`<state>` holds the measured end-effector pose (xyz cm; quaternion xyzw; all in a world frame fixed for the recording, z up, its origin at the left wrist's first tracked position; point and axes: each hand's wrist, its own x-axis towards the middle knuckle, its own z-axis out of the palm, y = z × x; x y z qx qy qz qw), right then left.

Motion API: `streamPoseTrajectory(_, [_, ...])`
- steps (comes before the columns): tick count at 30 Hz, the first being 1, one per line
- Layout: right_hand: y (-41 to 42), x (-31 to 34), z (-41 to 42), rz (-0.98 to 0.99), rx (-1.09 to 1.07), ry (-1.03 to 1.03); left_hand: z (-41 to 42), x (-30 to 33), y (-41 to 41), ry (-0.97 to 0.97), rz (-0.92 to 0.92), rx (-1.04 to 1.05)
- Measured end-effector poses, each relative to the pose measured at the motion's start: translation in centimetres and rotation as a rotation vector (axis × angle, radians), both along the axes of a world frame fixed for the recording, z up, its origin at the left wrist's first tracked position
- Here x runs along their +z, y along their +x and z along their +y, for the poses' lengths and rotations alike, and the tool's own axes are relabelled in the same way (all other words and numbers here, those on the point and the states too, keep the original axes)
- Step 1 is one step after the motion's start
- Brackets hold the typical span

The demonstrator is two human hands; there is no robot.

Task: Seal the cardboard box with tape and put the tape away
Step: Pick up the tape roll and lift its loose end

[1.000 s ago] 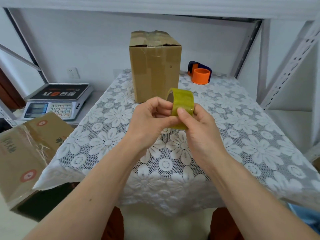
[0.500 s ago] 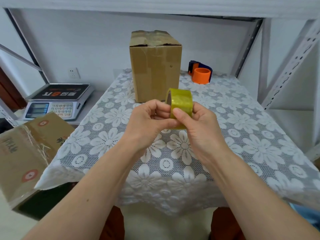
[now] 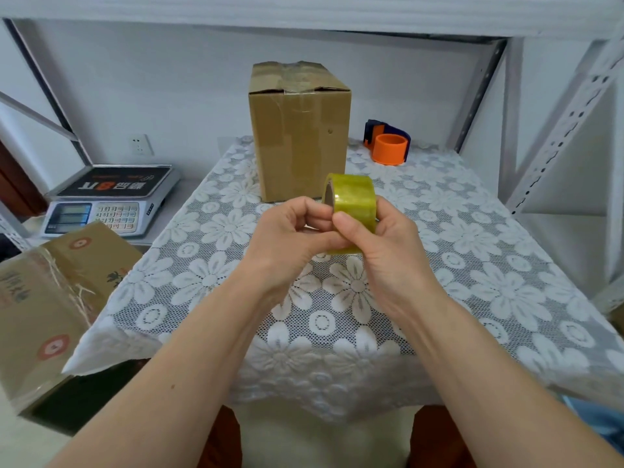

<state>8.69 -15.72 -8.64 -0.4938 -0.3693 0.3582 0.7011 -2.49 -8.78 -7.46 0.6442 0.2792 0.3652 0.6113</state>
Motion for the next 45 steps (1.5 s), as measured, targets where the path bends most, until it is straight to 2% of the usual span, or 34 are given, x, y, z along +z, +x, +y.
streamPoseTrajectory(5, [0.2,0.0,-0.2,-0.029,0.051,0.019,0.1,0.2,-0.1,-0.028,-0.014,-0.026])
streamPoseTrajectory(10, [-0.1,0.1,-0.2,0.024,0.042,-0.017,0.2,0.5,-0.3,-0.026,-0.003,-0.047])
streamPoseTrajectory(15, [-0.5,-0.5,0.1,0.039,-0.032,-0.063,0.4,0.2,-0.1,-0.039,0.027,-0.053])
streamPoseTrajectory(22, [0.0,-0.1,0.0,-0.012,0.029,-0.039,0.7,0.1,-0.2,-0.142,-0.035,-0.053])
streamPoseTrajectory(30, [-1.0,-0.3,0.1,0.023,-0.101,-0.082,0.5,-0.3,0.1,-0.069,0.033,-0.070])
streamPoseTrajectory(39, [-0.2,0.0,-0.1,-0.028,0.041,-0.012,1.0,-0.1,0.0,-0.160,-0.038,-0.087])
streamPoseTrajectory(45, [-0.9,-0.1,0.0,0.012,-0.094,-0.099,0.9,-0.3,0.1,-0.116,-0.004,-0.092])
